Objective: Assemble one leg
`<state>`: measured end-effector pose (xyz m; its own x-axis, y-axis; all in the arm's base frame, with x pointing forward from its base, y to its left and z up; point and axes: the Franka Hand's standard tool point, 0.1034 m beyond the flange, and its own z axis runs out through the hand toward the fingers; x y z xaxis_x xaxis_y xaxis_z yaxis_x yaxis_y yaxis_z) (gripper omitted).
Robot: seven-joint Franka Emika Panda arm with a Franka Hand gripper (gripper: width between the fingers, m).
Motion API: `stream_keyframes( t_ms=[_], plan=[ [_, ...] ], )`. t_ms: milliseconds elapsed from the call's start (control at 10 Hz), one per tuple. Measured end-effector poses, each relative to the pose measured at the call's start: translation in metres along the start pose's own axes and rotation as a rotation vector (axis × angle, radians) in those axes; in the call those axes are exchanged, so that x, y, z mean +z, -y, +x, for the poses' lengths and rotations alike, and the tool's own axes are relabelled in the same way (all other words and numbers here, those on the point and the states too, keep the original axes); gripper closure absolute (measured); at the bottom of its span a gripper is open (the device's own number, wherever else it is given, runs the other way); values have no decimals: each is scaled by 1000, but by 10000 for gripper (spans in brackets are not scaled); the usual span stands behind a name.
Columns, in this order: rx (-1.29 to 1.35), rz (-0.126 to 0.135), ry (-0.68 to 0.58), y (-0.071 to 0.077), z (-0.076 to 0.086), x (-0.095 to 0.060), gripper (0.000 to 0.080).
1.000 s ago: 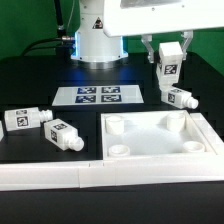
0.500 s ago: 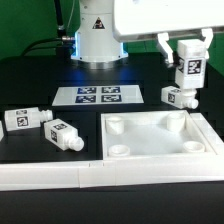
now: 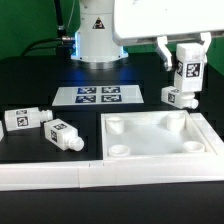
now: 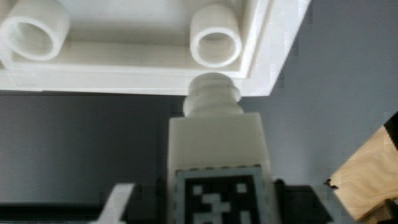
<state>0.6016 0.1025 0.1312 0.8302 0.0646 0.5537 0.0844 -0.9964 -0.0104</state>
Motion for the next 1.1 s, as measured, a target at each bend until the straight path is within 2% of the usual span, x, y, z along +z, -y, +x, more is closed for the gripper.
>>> stream_keyframes(
  t_ms=[300,500,700,1100],
  plan=[
    [-2,-9,14,-1,-3,31,515],
    [0,-9,8,-1,5,41,515],
    [-4,-11,22,0,-5,54,515],
    [-10,-8,29,4,-12,58,515]
  ],
)
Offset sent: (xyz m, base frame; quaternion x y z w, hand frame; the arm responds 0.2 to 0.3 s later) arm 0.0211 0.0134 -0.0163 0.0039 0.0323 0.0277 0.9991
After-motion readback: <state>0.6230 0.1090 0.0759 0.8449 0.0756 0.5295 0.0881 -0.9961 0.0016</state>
